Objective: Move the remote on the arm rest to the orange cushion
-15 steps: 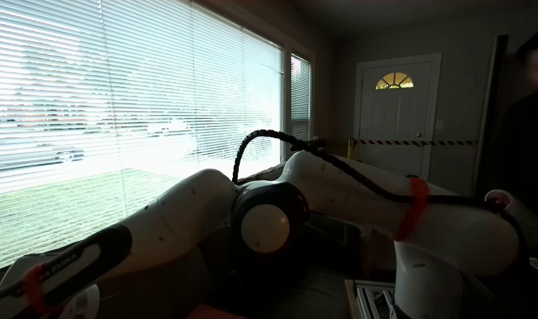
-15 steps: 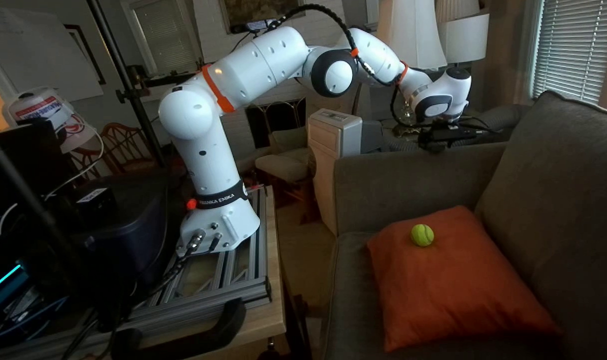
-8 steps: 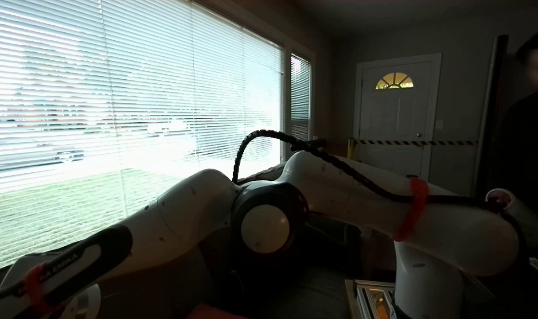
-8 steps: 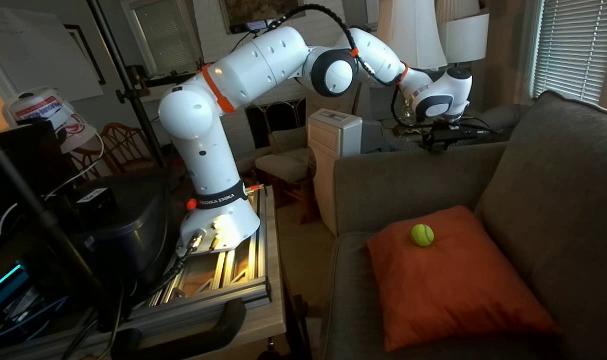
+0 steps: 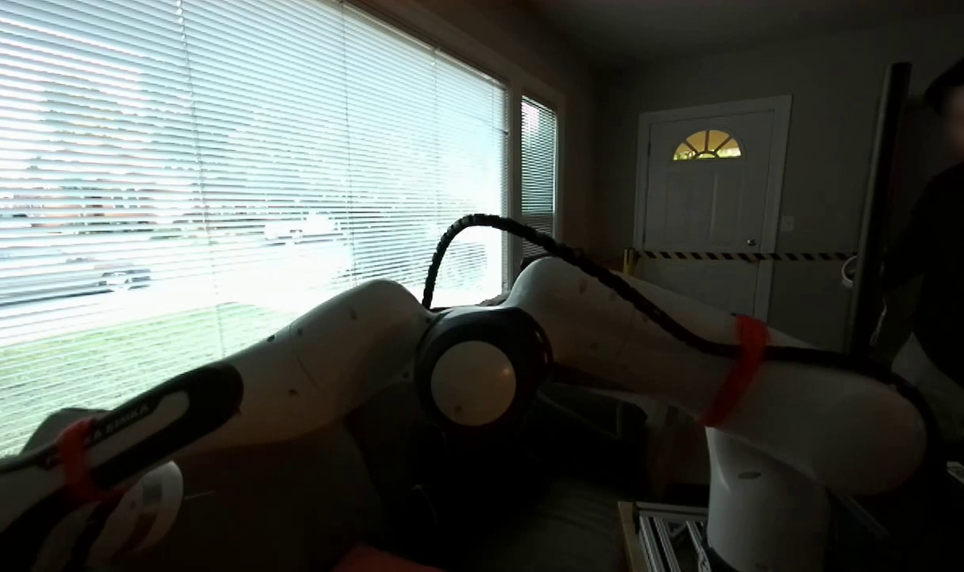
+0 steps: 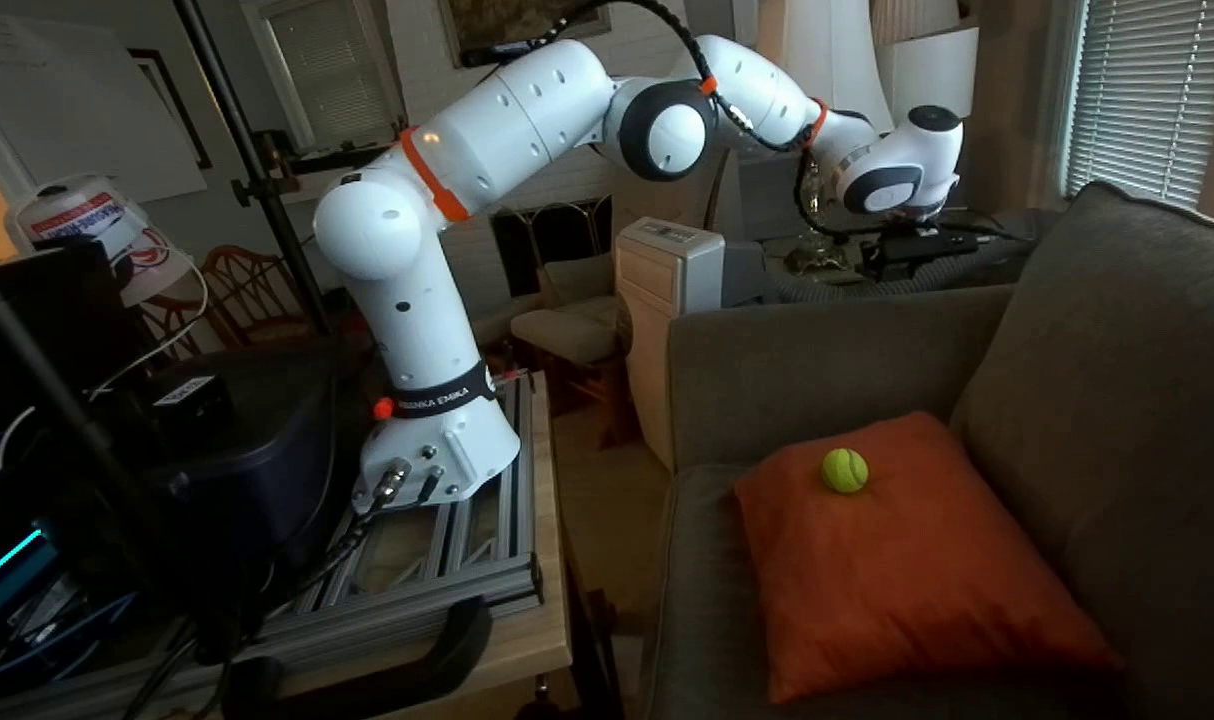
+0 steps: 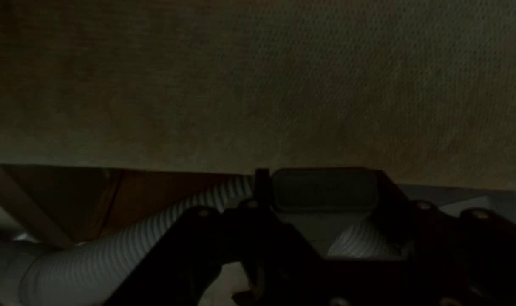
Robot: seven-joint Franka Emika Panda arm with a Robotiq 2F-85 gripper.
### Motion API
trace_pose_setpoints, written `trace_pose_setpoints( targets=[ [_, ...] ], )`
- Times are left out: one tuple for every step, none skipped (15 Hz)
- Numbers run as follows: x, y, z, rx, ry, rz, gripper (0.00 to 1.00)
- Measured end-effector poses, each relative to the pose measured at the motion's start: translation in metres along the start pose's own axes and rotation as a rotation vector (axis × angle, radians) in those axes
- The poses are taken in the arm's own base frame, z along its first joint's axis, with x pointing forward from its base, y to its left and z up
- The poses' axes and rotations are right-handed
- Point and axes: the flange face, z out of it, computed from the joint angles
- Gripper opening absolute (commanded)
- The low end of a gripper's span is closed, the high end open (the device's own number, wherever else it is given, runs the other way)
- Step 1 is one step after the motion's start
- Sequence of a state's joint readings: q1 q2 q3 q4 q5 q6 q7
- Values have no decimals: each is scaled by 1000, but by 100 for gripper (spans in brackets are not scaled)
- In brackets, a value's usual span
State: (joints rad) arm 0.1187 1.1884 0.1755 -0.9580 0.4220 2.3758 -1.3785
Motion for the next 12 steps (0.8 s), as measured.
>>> trace_pose_setpoints(
  targets=[
    [2,11,-25,-27,15,10,33],
    [3,22,-51,-55,29,21,33],
    [3,31,-77,-81,40,32,33],
    [2,38,-103,-99,44,45,33],
    [0,42,-127,-103,43,64,33],
    [-5,44,-149,-97,29,94,33],
    [-12,45,-169,-94,2,132,33],
    [-22,44,-188,-99,-29,173,33],
    [-32,44,-205,-108,-60,213,33],
    [-42,41,-221,-107,-91,255,33],
    [-53,36,-236,-94,-123,293,33],
    [-63,29,-252,-76,-154,330,33]
  ],
)
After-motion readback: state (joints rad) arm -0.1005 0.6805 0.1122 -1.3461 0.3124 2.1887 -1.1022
